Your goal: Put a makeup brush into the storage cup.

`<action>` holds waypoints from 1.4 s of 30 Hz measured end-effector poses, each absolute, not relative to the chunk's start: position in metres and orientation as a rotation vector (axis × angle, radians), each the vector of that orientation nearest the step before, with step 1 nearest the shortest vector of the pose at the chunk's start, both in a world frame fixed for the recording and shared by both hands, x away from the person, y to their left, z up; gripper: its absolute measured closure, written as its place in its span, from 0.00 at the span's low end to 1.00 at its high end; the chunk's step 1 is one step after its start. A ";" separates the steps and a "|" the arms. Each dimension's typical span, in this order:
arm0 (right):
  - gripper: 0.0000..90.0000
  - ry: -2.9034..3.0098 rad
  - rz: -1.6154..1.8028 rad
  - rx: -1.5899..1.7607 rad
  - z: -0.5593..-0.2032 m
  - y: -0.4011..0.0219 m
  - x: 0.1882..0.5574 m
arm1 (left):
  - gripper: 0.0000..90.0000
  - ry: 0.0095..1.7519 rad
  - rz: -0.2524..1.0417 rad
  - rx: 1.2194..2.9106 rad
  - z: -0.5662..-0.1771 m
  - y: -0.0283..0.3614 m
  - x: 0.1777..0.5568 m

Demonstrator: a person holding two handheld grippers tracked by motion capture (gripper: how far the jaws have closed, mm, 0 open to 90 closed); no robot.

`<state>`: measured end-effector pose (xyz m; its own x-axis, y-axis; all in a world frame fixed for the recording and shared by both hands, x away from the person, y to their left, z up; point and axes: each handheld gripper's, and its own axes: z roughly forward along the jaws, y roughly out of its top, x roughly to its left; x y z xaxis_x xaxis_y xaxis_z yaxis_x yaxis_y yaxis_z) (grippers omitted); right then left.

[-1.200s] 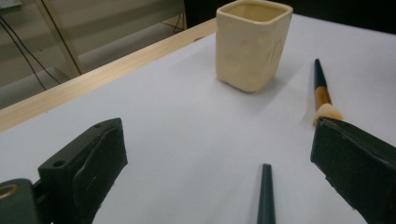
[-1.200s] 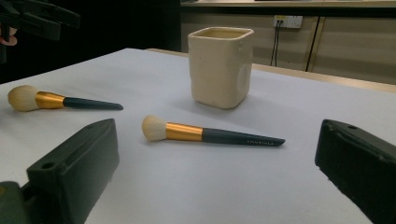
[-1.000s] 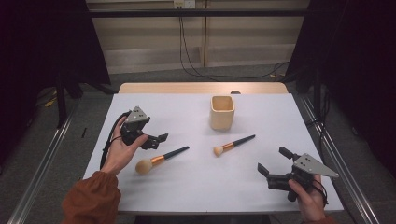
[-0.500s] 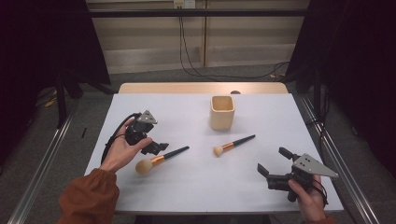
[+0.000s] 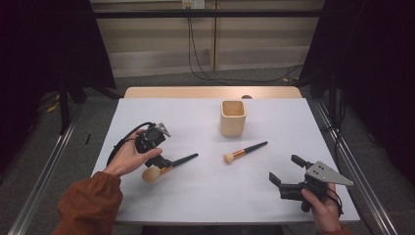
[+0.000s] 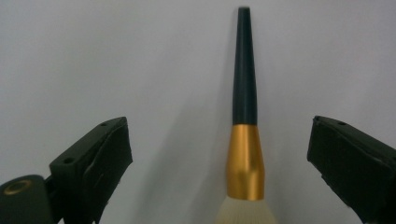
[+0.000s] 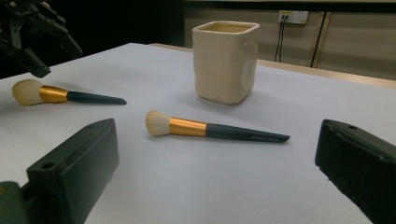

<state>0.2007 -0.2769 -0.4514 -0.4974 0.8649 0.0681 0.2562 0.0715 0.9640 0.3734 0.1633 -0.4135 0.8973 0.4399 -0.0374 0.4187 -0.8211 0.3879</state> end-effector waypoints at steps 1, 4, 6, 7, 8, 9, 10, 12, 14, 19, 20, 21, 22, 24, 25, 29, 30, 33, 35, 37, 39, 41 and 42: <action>0.00 1.810 1.448 1.111 -0.451 -0.277 0.201 | 0.08 0.622 0.057 2.684 -0.414 0.163 0.374; 0.00 1.820 1.448 1.107 -0.451 -0.276 0.201 | 0.06 0.568 -0.020 2.740 -0.418 0.160 0.373; 0.00 1.821 1.449 1.104 -0.451 -0.276 0.201 | 0.06 0.560 -0.025 2.756 -0.418 0.158 0.373; 0.00 1.822 1.448 1.105 -0.452 -0.276 0.201 | 0.06 0.545 -0.025 2.773 -0.419 0.156 0.372; 0.00 1.824 1.446 1.103 -0.452 -0.276 0.201 | 0.06 0.547 -0.036 2.778 -0.420 0.155 0.371; 0.00 1.825 1.444 1.103 -0.452 -0.276 0.201 | 0.06 0.557 -0.047 2.796 -0.421 0.154 0.371; 0.00 1.822 1.446 1.105 -0.452 -0.276 0.201 | 0.06 0.562 -0.050 2.813 -0.423 0.153 0.371; 0.00 1.824 1.446 1.105 -0.452 -0.276 0.201 | 0.05 0.569 -0.058 2.833 -0.424 0.151 0.370; 0.00 1.827 1.447 1.101 -0.452 -0.276 0.201 | 0.05 0.582 -0.090 2.843 -0.426 0.151 0.371; 0.00 1.826 1.450 1.103 -0.452 -0.276 0.201 | 0.05 0.624 -0.088 2.880 -0.430 0.151 0.373; 0.00 1.826 1.449 1.106 -0.452 -0.275 0.201 | 0.06 0.605 -0.090 2.900 -0.431 0.151 0.374; 0.00 1.830 1.447 1.100 -0.452 -0.275 0.201 | 0.06 0.613 -0.095 2.904 -0.432 0.151 0.374; 0.00 1.830 1.450 1.101 -0.452 -0.275 0.201 | 0.10 0.632 -0.101 2.901 -0.433 0.151 0.374; 0.00 1.831 1.449 1.101 -0.452 -0.275 0.201 | 0.12 0.631 -0.113 2.905 -0.434 0.151 0.374; 0.00 1.836 1.446 1.097 -0.452 -0.275 0.202 | 0.14 0.631 -0.111 2.907 -0.435 0.150 0.375; 0.00 1.837 1.446 1.099 -0.453 -0.275 0.202 | 0.21 0.597 -0.155 2.951 -0.439 0.147 0.376; 0.00 1.839 1.445 1.102 -0.453 -0.275 0.202 | 0.24 0.615 -0.156 2.933 -0.441 0.146 0.374; 0.00 1.834 1.451 1.109 -0.453 -0.275 0.202 | 0.27 0.609 -0.163 2.957 -0.443 0.144 0.374; 0.00 1.836 1.449 1.107 -0.453 -0.275 0.202 | 0.32 0.619 -0.179 2.963 -0.444 0.144 0.374; 0.00 1.837 1.449 1.107 -0.453 -0.274 0.202 | 0.35 0.620 -0.188 2.976 -0.446 0.144 0.374; 0.00 1.839 1.451 1.109 -0.453 -0.274 0.202 | 0.36 0.639 -0.191 2.985 -0.446 0.142 0.376; 0.00 1.843 1.448 1.105 -0.453 -0.274 0.202 | 0.37 0.654 -0.157 2.998 -0.447 0.139 0.374; 0.00 1.846 1.447 1.105 -0.453 -0.274 0.203 | 0.40 0.642 -0.134 3.015 -0.447 0.138 0.374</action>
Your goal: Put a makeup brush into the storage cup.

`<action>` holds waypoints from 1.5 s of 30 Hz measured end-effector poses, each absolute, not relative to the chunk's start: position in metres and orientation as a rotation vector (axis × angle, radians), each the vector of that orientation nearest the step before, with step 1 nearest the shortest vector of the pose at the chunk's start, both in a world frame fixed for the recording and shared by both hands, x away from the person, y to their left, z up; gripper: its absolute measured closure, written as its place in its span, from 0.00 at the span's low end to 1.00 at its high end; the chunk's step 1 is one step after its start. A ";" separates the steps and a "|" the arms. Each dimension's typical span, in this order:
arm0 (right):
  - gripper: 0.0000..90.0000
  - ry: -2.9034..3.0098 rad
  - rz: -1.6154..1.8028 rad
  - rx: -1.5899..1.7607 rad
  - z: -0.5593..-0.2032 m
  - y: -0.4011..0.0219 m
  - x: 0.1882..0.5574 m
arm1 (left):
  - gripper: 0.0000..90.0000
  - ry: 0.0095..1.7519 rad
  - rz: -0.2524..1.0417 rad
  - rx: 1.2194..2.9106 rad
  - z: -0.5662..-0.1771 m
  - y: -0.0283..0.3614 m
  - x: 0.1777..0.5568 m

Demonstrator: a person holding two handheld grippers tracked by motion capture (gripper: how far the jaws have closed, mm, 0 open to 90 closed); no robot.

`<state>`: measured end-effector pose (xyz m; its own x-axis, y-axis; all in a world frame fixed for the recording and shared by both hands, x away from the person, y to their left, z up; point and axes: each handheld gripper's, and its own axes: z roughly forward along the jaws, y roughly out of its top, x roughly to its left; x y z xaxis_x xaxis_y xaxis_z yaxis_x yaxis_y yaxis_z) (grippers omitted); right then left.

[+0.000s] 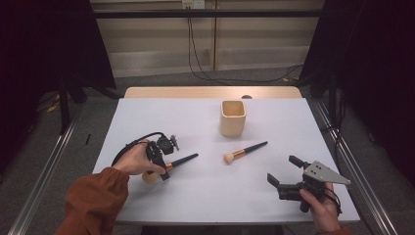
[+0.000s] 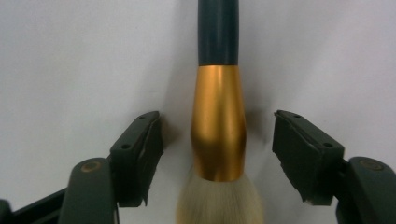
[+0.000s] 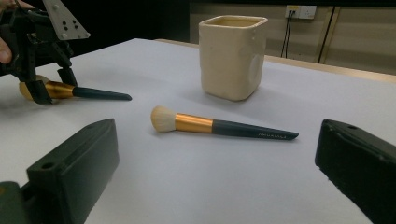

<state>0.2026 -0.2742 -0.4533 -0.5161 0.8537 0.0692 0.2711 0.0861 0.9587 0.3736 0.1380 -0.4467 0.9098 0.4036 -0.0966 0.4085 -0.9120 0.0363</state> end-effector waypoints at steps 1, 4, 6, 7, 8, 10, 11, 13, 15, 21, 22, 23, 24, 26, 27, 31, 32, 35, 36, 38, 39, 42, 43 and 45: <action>0.00 1.846 1.447 1.105 -0.453 -0.274 0.203 | 0.43 0.628 -0.107 3.032 -0.446 0.138 0.374; 0.00 1.845 1.450 1.107 -0.453 -0.273 0.202 | 0.56 0.647 -0.093 3.024 -0.445 0.140 0.378; 0.00 1.846 1.449 1.107 -0.453 -0.274 0.202 | 0.58 0.650 -0.106 3.013 -0.445 0.141 0.378; 0.00 1.847 1.449 1.108 -0.454 -0.274 0.202 | 0.59 0.655 -0.096 3.014 -0.446 0.140 0.377; 0.00 1.850 1.447 1.104 -0.454 -0.274 0.203 | 0.59 0.635 -0.092 3.029 -0.445 0.140 0.377; 0.00 1.854 1.445 1.100 -0.454 -0.274 0.203 | 0.59 0.625 -0.084 3.040 -0.446 0.138 0.376; 0.00 1.855 1.444 1.101 -0.454 -0.273 0.203 | 0.59 0.637 -0.087 3.030 -0.446 0.138 0.376; 0.00 1.856 1.443 1.100 -0.454 -0.273 0.203 | 0.60 0.604 -0.088 3.047 -0.446 0.137 0.377; 0.00 1.857 1.444 1.099 -0.454 -0.273 0.203 | 0.64 0.585 -0.074 3.046 -0.446 0.136 0.374; 0.00 1.859 1.445 1.108 -0.454 -0.273 0.203 | 0.74 0.575 -0.098 3.048 -0.445 0.135 0.374; 0.00 1.857 1.445 1.106 -0.454 -0.273 0.203 | 0.74 0.575 -0.102 3.042 -0.445 0.136 0.374; 0.00 1.858 1.446 1.106 -0.454 -0.273 0.203 | 0.74 0.575 -0.116 3.043 -0.445 0.136 0.374; 0.00 1.856 1.448 1.111 -0.454 -0.273 0.203 | 0.74 0.576 -0.117 3.042 -0.445 0.136 0.375; 0.00 1.856 1.449 1.111 -0.454 -0.274 0.203 | 0.74 0.564 -0.093 3.040 -0.445 0.136 0.373; 0.00 1.855 1.449 1.114 -0.454 -0.274 0.203 | 0.74 0.556 -0.103 3.041 -0.444 0.136 0.373; 0.00 1.856 1.445 1.112 -0.454 -0.274 0.203 | 0.74 0.567 -0.085 3.024 -0.444 0.138 0.371; 0.00 1.861 1.442 1.114 -0.455 -0.273 0.203 | 0.74 0.578 -0.074 3.012 -0.444 0.139 0.371; 0.00 1.860 1.440 1.112 -0.455 -0.273 0.203 | 0.74 0.594 -0.070 2.993 -0.444 0.141 0.370; 0.00 1.860 1.442 1.111 -0.455 -0.274 0.203 | 0.74 0.588 -0.075 2.997 -0.443 0.142 0.371; 0.00 1.859 1.441 1.113 -0.455 -0.274 0.203 | 0.74 0.604 -0.088 2.974 -0.443 0.145 0.371; 0.00 1.858 1.441 1.114 -0.455 -0.274 0.203 | 0.74 0.627 -0.089 2.948 -0.443 0.146 0.371; 0.00 1.857 1.439 1.111 -0.455 -0.274 0.203 | 0.74 0.621 -0.110 2.940 -0.442 0.150 0.372; 0.00 1.856 1.440 1.109 -0.455 -0.274 0.203 | 0.74 0.645 -0.116 2.914 -0.442 0.151 0.371; 0.00 1.857 1.441 1.106 -0.455 -0.273 0.203 | 0.74 0.659 -0.127 2.891 -0.443 0.153 0.370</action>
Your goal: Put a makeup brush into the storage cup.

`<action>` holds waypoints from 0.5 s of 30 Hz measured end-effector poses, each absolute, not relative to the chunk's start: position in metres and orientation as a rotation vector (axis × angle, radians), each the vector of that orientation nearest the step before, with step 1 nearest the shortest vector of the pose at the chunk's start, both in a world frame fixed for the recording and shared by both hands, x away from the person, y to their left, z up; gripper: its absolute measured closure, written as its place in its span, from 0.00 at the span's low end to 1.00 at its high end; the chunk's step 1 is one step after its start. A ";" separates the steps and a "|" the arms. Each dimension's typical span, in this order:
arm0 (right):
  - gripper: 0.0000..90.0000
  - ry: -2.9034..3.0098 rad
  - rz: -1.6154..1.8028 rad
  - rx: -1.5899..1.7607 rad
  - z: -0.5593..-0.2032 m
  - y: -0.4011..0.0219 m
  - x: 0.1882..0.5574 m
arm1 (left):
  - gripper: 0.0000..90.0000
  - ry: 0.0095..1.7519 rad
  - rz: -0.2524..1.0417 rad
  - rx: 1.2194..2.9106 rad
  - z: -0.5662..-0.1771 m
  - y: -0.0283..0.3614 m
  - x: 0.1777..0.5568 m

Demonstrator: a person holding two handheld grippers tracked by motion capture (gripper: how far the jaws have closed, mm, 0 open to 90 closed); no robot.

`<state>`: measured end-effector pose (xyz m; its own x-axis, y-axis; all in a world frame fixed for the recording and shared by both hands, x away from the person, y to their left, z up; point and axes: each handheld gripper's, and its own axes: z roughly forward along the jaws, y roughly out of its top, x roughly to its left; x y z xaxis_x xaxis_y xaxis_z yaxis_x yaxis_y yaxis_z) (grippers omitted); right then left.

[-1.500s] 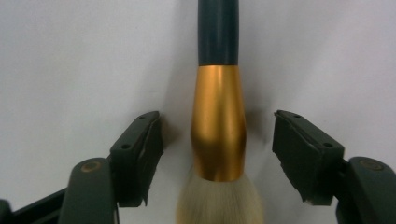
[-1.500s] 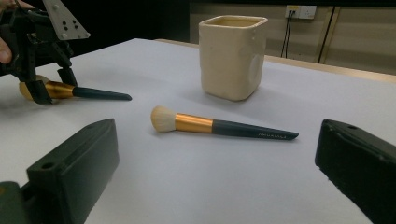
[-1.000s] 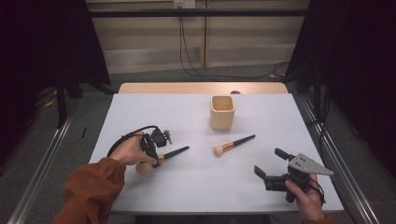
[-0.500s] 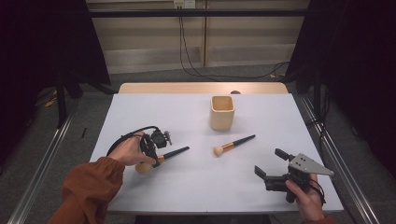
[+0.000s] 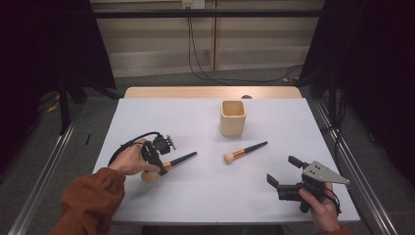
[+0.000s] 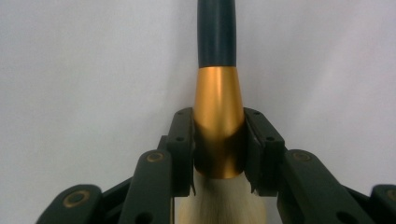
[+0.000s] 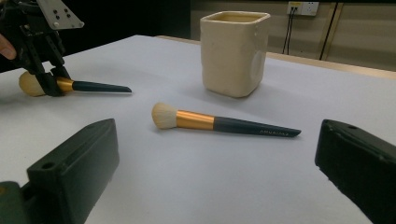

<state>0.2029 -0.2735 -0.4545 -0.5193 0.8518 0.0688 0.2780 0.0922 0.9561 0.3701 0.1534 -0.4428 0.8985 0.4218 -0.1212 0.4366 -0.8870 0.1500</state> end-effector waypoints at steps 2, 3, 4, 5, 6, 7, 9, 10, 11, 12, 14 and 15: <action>0.00 1.858 1.443 1.110 -0.455 -0.274 0.203 | 0.74 0.681 -0.144 2.863 -0.443 0.157 0.371; 0.00 1.857 1.442 1.111 -0.455 -0.274 0.203 | 0.74 0.677 -0.142 2.862 -0.442 0.158 0.371; 0.00 1.856 1.441 1.113 -0.455 -0.274 0.203 | 0.74 0.684 -0.140 2.841 -0.441 0.159 0.372; 0.00 1.857 1.442 1.113 -0.455 -0.274 0.203 | 0.74 0.687 -0.145 2.834 -0.440 0.160 0.372; 0.00 1.857 1.442 1.111 -0.455 -0.274 0.203 | 0.74 0.688 -0.146 2.819 -0.438 0.161 0.373; 0.00 1.858 1.443 1.111 -0.455 -0.274 0.203 | 0.74 0.698 -0.141 2.796 -0.437 0.162 0.373; 0.00 1.858 1.444 1.113 -0.455 -0.274 0.203 | 0.74 0.707 -0.129 2.764 -0.434 0.164 0.374; 0.00 1.858 1.443 1.112 -0.455 -0.274 0.203 | 0.74 0.712 -0.122 2.744 -0.432 0.166 0.374; 0.00 1.857 1.443 1.113 -0.455 -0.274 0.203 | 0.74 0.723 -0.116 2.729 -0.432 0.167 0.375; 0.00 1.854 1.444 1.116 -0.455 -0.274 0.203 | 0.74 0.718 -0.097 2.729 -0.430 0.168 0.375; 0.00 1.850 1.448 1.120 -0.454 -0.274 0.203 | 0.74 0.728 -0.093 2.698 -0.428 0.171 0.376; 0.00 1.851 1.448 1.119 -0.455 -0.274 0.203 | 0.74 0.737 -0.077 2.671 -0.427 0.171 0.376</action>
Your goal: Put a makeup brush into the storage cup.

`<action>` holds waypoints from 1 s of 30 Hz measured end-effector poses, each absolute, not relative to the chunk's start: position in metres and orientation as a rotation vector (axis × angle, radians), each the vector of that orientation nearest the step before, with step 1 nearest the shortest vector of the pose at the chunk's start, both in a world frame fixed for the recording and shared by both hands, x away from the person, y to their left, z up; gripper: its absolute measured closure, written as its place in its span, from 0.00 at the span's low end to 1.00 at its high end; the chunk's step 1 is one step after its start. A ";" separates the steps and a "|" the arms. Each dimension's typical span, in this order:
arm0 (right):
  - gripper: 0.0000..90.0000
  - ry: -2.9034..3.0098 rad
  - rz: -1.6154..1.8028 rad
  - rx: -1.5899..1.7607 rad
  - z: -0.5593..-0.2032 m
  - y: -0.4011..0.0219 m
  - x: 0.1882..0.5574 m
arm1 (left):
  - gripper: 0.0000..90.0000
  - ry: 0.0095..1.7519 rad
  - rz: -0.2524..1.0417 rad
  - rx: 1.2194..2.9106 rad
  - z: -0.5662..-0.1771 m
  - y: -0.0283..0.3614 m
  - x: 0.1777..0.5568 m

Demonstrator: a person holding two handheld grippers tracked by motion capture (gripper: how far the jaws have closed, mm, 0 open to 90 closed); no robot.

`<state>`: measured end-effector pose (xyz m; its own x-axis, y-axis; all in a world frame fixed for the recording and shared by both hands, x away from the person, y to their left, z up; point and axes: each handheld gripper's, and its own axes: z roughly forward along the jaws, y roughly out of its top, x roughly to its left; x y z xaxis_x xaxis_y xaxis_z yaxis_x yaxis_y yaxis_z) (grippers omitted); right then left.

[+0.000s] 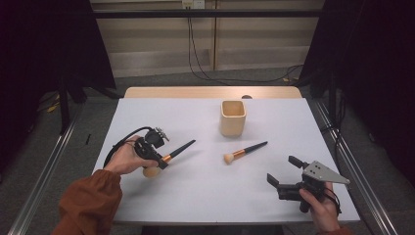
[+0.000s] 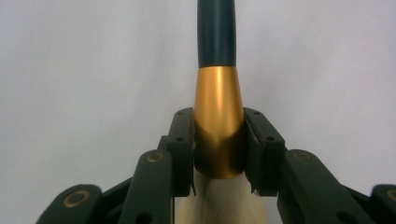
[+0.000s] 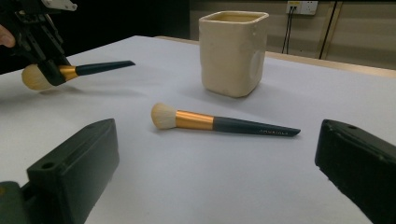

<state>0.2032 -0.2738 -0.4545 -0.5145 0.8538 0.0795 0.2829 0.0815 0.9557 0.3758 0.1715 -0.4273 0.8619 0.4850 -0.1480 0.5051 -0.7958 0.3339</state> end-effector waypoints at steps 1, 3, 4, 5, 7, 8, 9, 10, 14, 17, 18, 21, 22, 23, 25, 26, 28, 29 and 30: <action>0.00 1.854 1.444 1.116 -0.455 -0.274 0.203 | 0.74 0.743 -0.072 2.650 -0.426 0.173 0.376; 0.00 1.851 1.447 1.120 -0.454 -0.274 0.203 | 0.74 0.750 -0.061 2.614 -0.423 0.176 0.377; 0.00 1.850 1.448 1.120 -0.454 -0.274 0.203 | 0.74 0.733 -0.044 2.602 -0.421 0.178 0.377; 0.00 1.850 1.448 1.121 -0.454 -0.274 0.203 | 0.74 0.755 -0.044 2.564 -0.420 0.179 0.376; 0.00 1.850 1.447 1.120 -0.454 -0.274 0.203 | 0.74 0.763 -0.030 2.526 -0.418 0.182 0.376; 0.00 1.850 1.447 1.120 -0.454 -0.274 0.203 | 0.74 0.768 -0.015 2.510 -0.417 0.183 0.375; 0.00 1.848 1.447 1.121 -0.454 -0.274 0.203 | 0.74 0.764 -0.004 2.502 -0.416 0.185 0.375; 0.00 1.849 1.443 1.116 -0.454 -0.274 0.203 | 0.74 0.774 0.007 2.474 -0.415 0.186 0.374; 0.00 1.846 1.447 1.116 -0.454 -0.274 0.203 | 0.74 0.765 0.023 2.397 -0.411 0.192 0.372; 0.00 1.844 1.449 1.123 -0.454 -0.274 0.203 | 0.74 0.795 0.040 2.310 -0.410 0.199 0.372; 0.00 1.843 1.449 1.123 -0.454 -0.274 0.203 | 0.74 0.802 0.040 2.289 -0.411 0.200 0.372; 0.00 1.842 1.450 1.126 -0.454 -0.274 0.203 | 0.74 0.801 0.063 2.231 -0.410 0.205 0.369; 0.00 1.842 1.450 1.126 -0.454 -0.274 0.203 | 0.74 0.790 0.061 2.206 -0.410 0.206 0.368; 0.00 1.843 1.448 1.124 -0.454 -0.275 0.203 | 0.74 0.786 0.061 2.190 -0.409 0.207 0.368; 0.00 1.842 1.448 1.123 -0.454 -0.275 0.203 | 0.74 0.770 0.072 2.172 -0.409 0.208 0.366; 0.00 1.842 1.448 1.123 -0.454 -0.275 0.203 | 0.74 0.761 0.080 2.159 -0.408 0.208 0.365; 0.00 1.840 1.450 1.125 -0.454 -0.274 0.203 | 0.74 0.750 0.090 2.130 -0.408 0.207 0.362; 0.00 1.840 1.449 1.125 -0.454 -0.274 0.203 | 0.74 0.748 0.085 2.116 -0.409 0.206 0.361; 0.00 1.840 1.449 1.125 -0.454 -0.275 0.203 | 0.74 0.744 0.080 2.109 -0.409 0.206 0.360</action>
<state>0.2029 -0.2746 -0.4542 -0.5081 0.8574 0.0816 0.2804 0.0751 0.9569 0.3600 0.2059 -0.4090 0.8192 0.5350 -0.2066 0.4789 -0.4401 0.7596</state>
